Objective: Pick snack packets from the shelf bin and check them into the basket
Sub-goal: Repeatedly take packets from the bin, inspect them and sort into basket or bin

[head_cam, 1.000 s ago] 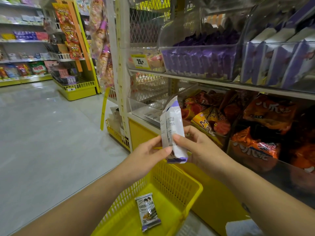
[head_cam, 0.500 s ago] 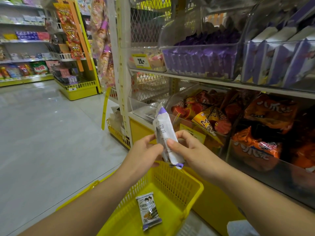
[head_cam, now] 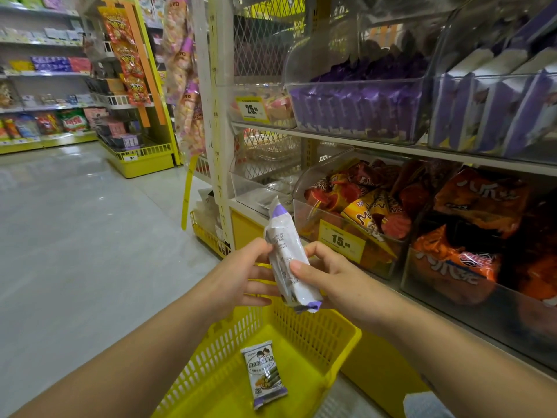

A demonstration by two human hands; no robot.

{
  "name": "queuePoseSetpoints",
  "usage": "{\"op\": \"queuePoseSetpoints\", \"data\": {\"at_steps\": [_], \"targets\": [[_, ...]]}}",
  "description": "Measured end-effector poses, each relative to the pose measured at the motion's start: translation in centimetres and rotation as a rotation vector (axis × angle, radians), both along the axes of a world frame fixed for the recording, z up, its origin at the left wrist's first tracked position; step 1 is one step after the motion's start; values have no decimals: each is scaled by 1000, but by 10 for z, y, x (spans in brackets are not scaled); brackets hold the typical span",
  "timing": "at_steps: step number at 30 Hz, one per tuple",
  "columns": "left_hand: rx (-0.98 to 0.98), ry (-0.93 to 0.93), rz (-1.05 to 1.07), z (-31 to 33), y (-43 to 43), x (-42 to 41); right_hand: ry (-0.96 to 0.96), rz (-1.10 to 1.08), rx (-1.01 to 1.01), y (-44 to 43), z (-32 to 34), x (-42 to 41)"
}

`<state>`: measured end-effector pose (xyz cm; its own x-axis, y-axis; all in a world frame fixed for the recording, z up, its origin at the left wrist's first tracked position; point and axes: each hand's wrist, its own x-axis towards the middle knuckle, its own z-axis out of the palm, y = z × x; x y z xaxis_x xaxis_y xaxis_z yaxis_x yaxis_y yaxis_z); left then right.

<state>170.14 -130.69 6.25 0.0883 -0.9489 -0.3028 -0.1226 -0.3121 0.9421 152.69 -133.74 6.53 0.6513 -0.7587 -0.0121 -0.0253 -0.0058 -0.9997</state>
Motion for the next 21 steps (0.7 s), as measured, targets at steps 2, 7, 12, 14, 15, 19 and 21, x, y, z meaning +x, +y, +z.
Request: {"op": "queuePoseSetpoints", "data": {"at_steps": [2, 7, 12, 14, 15, 19, 21], "targets": [[39, 36, -13, -3, -1, 4, 9, 4, 22, -2, -1, -1], [52, 167, -58, -3, -1, 3, -5, -33, 36, -4, -5, -1], [-75, 296, -126, 3, 7, -23, 40, -116, -157, 0, -4, 0], [-104, 380, -55, 7, 9, -31, 20, -92, -202, 5, 1, -4], [-118, 422, -16, 9, 10, -32, 10, -85, -214, 7, 4, -7], [-263, 472, 96, 19, 15, -37, -3, -129, -253, 10, 21, -34], [-331, 455, 100, 27, 16, -47, 31, -142, -325, 14, 33, -49]]}}
